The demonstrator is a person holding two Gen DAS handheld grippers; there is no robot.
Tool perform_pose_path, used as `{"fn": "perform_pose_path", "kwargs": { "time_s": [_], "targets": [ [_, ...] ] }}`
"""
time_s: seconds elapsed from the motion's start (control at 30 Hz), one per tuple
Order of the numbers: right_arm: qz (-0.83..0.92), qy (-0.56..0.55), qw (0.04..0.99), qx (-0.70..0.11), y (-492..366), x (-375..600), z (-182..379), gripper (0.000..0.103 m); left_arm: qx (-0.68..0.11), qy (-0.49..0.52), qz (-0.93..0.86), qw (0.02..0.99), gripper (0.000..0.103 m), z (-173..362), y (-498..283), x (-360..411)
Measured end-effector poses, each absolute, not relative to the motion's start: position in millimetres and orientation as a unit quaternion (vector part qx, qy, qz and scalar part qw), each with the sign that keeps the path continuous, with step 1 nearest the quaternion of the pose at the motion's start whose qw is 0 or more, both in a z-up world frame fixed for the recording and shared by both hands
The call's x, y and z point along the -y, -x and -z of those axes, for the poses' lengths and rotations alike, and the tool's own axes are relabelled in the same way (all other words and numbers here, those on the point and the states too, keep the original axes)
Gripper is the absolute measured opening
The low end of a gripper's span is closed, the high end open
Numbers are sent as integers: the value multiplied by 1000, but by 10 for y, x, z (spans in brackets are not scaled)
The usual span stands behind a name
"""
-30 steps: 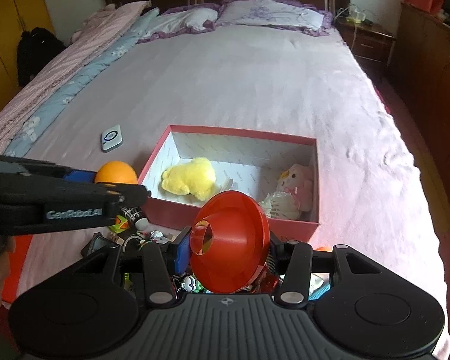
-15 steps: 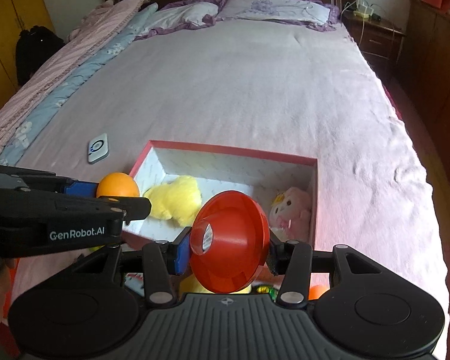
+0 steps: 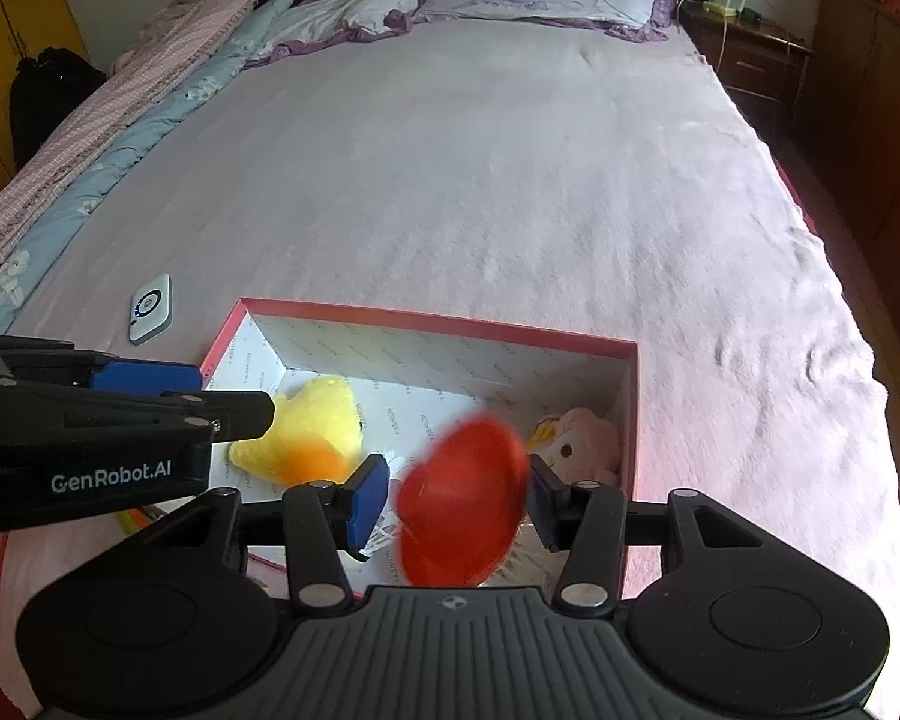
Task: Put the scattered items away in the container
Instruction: 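Open left tool dropping orange ball while right tool drops red cone into box, then return both tools from the box toward the toy pile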
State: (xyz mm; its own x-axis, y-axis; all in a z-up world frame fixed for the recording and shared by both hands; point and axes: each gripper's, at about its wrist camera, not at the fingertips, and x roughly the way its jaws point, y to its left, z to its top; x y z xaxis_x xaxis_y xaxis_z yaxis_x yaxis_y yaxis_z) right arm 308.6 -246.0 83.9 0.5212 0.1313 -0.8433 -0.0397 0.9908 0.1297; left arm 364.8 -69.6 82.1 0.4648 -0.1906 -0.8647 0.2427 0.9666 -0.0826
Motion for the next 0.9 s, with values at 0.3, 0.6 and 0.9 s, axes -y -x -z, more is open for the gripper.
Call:
{"fn": "perform_pose_path", "kwargs": {
  "time_s": [0.3, 0.6, 0.9],
  "targets": [
    [-36, -50, 872, -486, -2835, 2518, -918, 62, -510, -25, 120, 852, 52, -870, -3414, 609],
    [-15, -43, 858, -511, -2218, 2670, -876, 64, -532, -31, 124, 837, 54, -831, -2991, 568],
    [6, -44, 850, -524, -1766, 2822, -799, 64, -544, -52, 146, 824, 54, -780, -2643, 716]
  ]
}}
